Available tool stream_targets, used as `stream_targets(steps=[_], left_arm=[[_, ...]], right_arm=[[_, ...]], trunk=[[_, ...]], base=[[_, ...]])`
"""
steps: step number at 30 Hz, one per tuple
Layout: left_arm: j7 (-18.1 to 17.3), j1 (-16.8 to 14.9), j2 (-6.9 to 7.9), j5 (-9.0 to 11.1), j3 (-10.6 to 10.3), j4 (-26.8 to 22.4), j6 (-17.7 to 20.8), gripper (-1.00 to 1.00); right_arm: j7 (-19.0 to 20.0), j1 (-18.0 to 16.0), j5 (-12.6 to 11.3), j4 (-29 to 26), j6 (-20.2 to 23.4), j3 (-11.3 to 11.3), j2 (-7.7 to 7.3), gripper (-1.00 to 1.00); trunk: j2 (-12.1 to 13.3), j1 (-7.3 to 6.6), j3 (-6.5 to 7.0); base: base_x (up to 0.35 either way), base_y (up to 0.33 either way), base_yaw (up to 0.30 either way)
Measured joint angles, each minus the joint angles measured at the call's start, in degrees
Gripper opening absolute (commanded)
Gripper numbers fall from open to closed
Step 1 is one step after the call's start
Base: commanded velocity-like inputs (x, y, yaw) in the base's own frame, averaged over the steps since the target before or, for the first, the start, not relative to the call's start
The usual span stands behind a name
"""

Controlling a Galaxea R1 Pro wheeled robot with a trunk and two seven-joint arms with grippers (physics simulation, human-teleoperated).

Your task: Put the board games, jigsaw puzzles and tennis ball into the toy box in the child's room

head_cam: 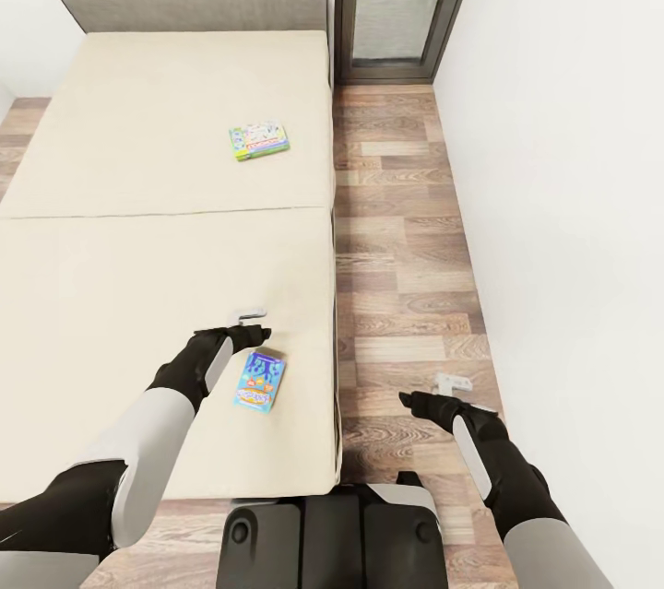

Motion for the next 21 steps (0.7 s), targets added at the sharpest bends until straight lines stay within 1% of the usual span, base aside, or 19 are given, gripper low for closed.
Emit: stream_targets(steps=[21], left_arm=[[0.0, 0.0, -0.05, 0.0, -0.01, 0.0, 0.0, 1.0]], right_arm=[[0.02, 0.0, 0.0, 0.22, -0.34, -0.03, 0.06, 1.0]], trunk=[[0.0, 0.0, -0.04]], base=[[0.0, 0.0, 0.0]])
